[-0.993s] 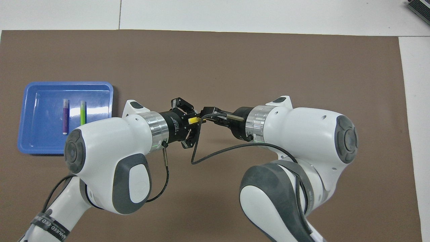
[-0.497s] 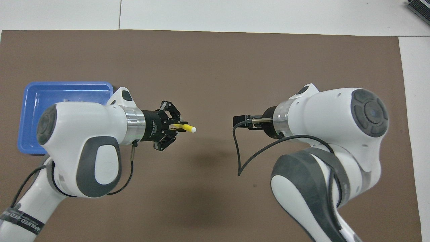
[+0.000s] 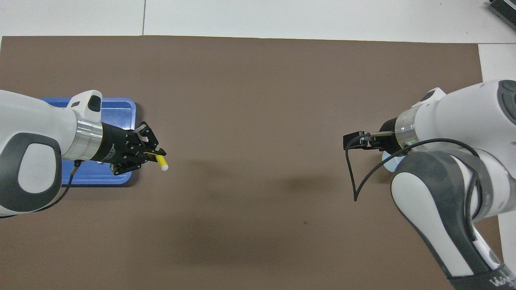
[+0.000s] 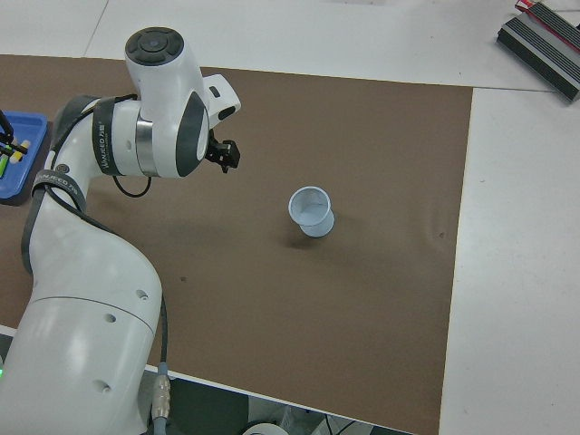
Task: Right arm passes pens to left for tray arrangement
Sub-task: 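Open the right gripper and pull both grippers apart, then lower the yellow pen into the blue tray with the left gripper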
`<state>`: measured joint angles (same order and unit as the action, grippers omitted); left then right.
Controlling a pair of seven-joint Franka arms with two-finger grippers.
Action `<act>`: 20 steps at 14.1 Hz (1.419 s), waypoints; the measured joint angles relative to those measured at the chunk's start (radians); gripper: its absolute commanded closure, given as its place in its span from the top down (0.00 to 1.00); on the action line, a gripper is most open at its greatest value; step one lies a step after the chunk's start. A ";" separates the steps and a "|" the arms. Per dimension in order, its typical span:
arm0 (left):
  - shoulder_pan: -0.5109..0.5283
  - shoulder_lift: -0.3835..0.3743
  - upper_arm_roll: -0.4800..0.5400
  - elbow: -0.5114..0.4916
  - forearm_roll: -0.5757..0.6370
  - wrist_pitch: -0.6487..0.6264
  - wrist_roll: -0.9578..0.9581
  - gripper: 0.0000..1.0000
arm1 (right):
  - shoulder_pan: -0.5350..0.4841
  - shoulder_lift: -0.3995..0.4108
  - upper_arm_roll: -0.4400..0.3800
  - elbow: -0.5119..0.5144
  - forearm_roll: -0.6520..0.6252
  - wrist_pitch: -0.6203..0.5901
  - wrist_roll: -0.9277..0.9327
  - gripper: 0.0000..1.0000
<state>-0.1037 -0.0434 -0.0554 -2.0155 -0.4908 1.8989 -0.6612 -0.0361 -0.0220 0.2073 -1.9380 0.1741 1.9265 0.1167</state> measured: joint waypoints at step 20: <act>0.359 0.173 0.002 0.039 0.506 0.176 0.936 0.00 | -0.008 0.046 -0.052 0.156 -0.180 -0.187 -0.085 1.00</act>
<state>0.2555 0.1299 -0.0531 -1.9768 0.0155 2.0747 0.2750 -0.0441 0.0242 0.1550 -1.7824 -0.0055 1.7395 0.0315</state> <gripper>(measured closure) 0.828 0.000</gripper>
